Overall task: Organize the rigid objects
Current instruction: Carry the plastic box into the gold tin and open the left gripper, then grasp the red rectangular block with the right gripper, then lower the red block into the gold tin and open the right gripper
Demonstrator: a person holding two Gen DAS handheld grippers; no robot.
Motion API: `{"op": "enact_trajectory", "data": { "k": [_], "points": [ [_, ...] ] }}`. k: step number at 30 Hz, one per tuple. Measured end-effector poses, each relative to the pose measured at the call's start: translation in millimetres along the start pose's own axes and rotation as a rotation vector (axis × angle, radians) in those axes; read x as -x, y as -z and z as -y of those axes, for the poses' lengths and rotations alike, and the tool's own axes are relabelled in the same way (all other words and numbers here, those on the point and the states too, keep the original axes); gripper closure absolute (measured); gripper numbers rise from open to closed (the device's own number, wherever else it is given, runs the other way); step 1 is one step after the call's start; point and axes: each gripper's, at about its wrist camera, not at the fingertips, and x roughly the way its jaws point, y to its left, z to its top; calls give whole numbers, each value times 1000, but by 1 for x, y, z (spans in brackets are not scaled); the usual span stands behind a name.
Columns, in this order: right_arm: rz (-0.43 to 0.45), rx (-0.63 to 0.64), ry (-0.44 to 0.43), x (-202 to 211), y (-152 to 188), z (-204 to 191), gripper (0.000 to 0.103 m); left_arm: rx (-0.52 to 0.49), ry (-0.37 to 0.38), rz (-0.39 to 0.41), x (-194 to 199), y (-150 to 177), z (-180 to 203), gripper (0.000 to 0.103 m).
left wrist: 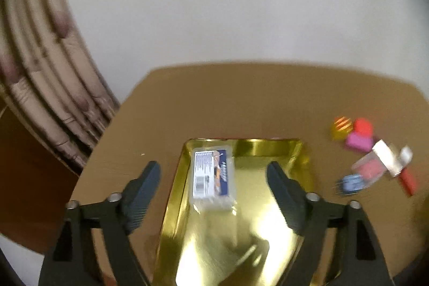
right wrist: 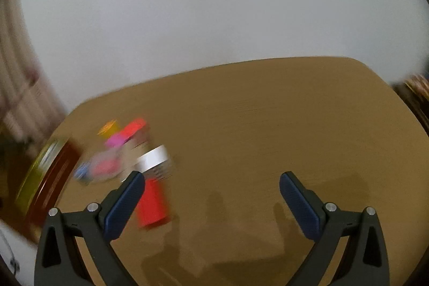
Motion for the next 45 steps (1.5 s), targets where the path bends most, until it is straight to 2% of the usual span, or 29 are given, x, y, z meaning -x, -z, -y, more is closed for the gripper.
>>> {"op": "enact_trajectory", "data": {
  "k": [2, 5, 9, 12, 16, 18, 19, 20, 21, 23, 28, 31, 33, 36, 38, 42, 45],
  "points": [
    [-71, 127, -10, -4, 2, -30, 0, 34, 27, 50, 33, 18, 7, 15],
    [-156, 265, -52, -18, 11, -64, 0, 77, 78, 56, 70, 49, 21, 15],
    [-191, 319, -61, -28, 9, -77, 3, 142, 101, 48, 98, 91, 28, 15],
    [-234, 326, -57, -39, -2, -74, 12, 198, 110, 30, 104, 115, 15, 16],
    [-302, 341, -41, -56, -6, -71, 32, 228, 103, -43, 102, 142, 11, 16],
    [-335, 355, -19, -65, -3, -69, 34, 231, 103, -65, 100, 153, 11, 16],
    [-357, 359, -16, -70, -1, -69, 39, 232, 96, -75, 100, 157, 11, 16],
    [-377, 352, -31, -74, -1, -69, 51, 229, 93, -84, 99, 160, 12, 16],
    [-402, 345, -43, -78, 1, -68, 54, 222, 90, -93, 99, 163, 14, 16],
    [-401, 362, -20, -77, 0, -70, 73, 210, 72, -98, 101, 167, 17, 16],
    [-401, 324, -66, -56, -5, -79, 73, 157, 16, -73, 117, 175, 21, 16],
    [-369, 284, -205, -26, -19, -109, 73, 155, 13, -49, 129, 180, 19, 16],
    [-352, 277, -296, -13, -36, -144, 73, 153, 5, -32, 133, 181, 18, 16],
    [-366, 288, -419, -13, -57, -210, 73, 152, -14, -33, 133, 182, 15, 15],
    [-400, 288, -476, -31, -66, -258, 73, 159, -16, -46, 128, 184, 9, 15],
    [-475, 299, -477, -81, -63, -332, 73, 202, -9, -82, 121, 186, -7, 15],
    [-508, 310, -417, -113, -58, -357, 73, 249, -4, -93, 118, 188, -20, 15]
  ]
}}
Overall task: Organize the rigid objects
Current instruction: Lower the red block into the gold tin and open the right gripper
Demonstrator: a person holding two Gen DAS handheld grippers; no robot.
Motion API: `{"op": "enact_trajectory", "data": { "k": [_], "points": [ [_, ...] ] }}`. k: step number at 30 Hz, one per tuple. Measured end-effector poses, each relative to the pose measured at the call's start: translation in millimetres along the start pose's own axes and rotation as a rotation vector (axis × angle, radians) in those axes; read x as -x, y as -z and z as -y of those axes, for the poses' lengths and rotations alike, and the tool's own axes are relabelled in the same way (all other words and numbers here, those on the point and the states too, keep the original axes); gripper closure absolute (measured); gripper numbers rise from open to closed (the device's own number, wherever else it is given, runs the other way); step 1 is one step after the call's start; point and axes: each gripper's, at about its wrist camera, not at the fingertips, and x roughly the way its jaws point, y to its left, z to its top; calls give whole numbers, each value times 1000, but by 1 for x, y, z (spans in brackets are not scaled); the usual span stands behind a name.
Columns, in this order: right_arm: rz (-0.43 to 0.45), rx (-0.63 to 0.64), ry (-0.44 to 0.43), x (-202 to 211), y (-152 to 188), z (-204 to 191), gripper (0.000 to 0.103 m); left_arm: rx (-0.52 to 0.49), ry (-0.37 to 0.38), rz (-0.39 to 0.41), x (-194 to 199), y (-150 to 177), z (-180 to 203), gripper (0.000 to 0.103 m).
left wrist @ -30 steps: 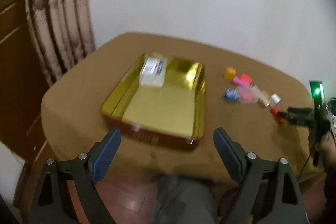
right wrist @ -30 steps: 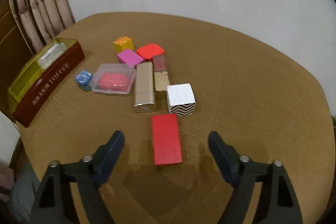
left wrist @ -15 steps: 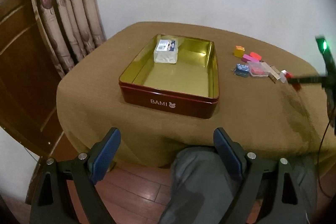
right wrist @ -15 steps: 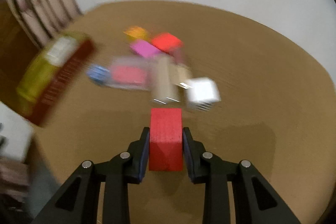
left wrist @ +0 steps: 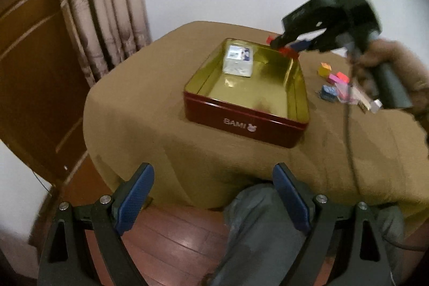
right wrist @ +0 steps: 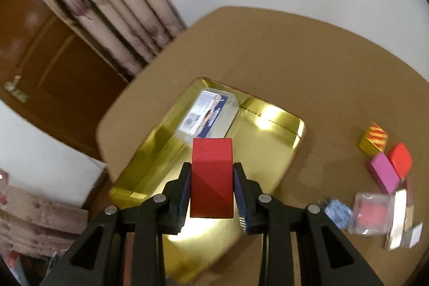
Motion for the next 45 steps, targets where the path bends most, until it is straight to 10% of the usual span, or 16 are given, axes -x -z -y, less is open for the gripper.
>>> {"op": "enact_trajectory", "data": {
  "k": [12, 16, 22, 27, 34, 45],
  "points": [
    [-31, -59, 145, -53, -17, 17, 71, 24, -21, -38, -13, 1, -12, 15],
    [-10, -58, 157, -51, -12, 21, 55, 17, -16, -67, -18, 4, -9, 15],
    [284, -140, 69, 37, 35, 59, 54, -38, -31, -19, -10, 6, 1, 15],
    [414, -164, 372, 112, 129, 140, 49, -116, 30, 26, 5, 7, 24, 15],
    [320, -227, 734, 153, 229, 254, 48, -406, 199, 118, 18, -12, 96, 15],
    [367, -338, 620, 170, 262, 295, 47, -875, 455, -5, -49, -102, 211, 14]
  ]
}}
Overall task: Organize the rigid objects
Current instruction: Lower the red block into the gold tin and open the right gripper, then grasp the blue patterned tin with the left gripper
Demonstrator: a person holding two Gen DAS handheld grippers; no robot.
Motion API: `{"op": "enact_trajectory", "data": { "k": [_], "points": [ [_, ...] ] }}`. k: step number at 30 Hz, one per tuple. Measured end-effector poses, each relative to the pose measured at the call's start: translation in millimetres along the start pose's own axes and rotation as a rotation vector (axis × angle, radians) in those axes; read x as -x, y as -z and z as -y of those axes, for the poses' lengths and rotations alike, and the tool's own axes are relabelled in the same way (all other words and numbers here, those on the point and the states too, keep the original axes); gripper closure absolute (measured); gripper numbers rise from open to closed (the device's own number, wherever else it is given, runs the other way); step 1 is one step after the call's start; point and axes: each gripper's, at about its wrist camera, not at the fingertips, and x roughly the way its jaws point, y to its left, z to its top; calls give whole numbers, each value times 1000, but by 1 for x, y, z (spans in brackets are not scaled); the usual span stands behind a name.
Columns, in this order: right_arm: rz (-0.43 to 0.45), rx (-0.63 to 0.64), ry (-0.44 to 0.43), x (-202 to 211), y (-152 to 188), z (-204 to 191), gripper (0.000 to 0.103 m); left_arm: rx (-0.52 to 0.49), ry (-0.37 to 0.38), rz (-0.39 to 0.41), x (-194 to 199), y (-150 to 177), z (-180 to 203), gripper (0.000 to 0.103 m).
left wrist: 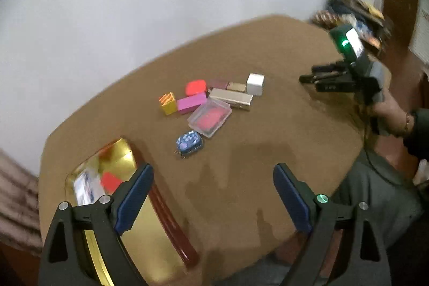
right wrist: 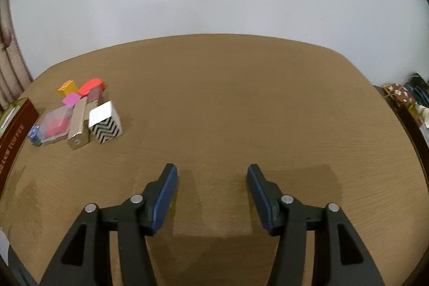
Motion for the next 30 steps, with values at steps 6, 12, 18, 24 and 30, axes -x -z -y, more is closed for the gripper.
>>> {"op": "enact_trajectory", "data": {
  "k": [6, 12, 18, 24, 30],
  "points": [
    [10, -19, -28, 9, 13, -5, 44, -121, 114, -122, -54, -36, -26, 15],
    [-19, -25, -40, 6, 14, -3, 41, -277, 219, -199, -95, -44, -26, 24],
    [-28, -19, -31, 1, 16, -9, 39, -371, 268, -281, -131, -39, -31, 35],
    [-38, -7, -23, -5, 14, -14, 35, -376, 301, -302, -150, -38, -42, 41],
    [-46, 10, -19, -7, 15, -19, 31, -352, 350, -332, -159, -34, -45, 70]
  ]
}}
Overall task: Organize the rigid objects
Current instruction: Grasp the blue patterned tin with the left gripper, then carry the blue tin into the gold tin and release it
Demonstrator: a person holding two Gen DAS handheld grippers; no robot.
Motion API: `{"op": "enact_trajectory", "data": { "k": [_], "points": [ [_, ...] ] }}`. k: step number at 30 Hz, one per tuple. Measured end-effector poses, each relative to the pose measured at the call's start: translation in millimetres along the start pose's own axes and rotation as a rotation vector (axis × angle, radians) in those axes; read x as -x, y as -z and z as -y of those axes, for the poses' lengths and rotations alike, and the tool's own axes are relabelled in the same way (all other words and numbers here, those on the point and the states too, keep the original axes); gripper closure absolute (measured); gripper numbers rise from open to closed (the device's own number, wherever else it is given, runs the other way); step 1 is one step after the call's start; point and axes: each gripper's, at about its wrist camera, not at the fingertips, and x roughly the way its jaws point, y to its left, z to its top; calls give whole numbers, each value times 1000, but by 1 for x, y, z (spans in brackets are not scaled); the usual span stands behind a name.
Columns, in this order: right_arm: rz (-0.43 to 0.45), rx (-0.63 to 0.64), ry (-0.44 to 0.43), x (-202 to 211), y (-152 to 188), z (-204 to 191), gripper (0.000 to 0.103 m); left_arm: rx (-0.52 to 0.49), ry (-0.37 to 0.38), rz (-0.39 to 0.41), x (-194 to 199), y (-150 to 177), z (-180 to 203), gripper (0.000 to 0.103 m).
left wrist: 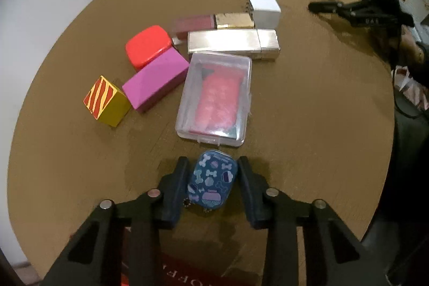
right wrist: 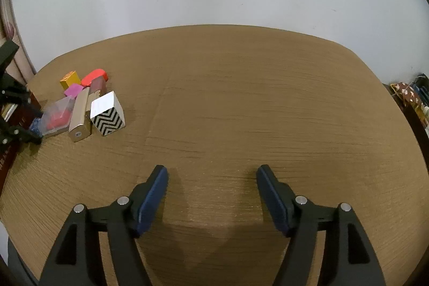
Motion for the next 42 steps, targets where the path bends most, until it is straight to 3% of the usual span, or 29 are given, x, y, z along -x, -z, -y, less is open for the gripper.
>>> {"op": "enact_trajectory", "data": {
  "k": [3, 6, 10, 14, 17, 21, 24, 31, 39, 42],
  "points": [
    [-1, -1, -3, 0, 0, 1, 30, 52, -22, 3, 4, 4, -2, 71],
    [-3, 0, -6, 1, 0, 1, 29, 135, -88, 58, 27, 10, 3, 71],
    [-3, 0, -5, 2, 0, 2, 28, 339, -190, 169, 75, 24, 15, 71],
    [-6, 6, 0, 1, 0, 1, 27, 529, -293, 235, 130, 65, 19, 71],
    [-8, 14, 5, 2, 0, 1, 26, 656, -361, 201, 151, 107, 5, 71],
    [-9, 17, 8, 2, 0, 1, 26, 804, -405, 110, 141, 166, -14, 71],
    [-11, 21, 14, 2, -1, 0, 26, 863, -407, 80, 125, 187, -16, 71],
    [-12, 24, 17, 1, -1, -1, 26, 949, -426, 6, 86, 199, -43, 71],
    [-12, 24, 17, 1, -1, 0, 26, 940, -474, 25, 71, 199, -51, 68],
    [-12, 25, 17, 1, 0, -1, 26, 929, -485, 80, 81, 199, -45, 59]
  ]
}}
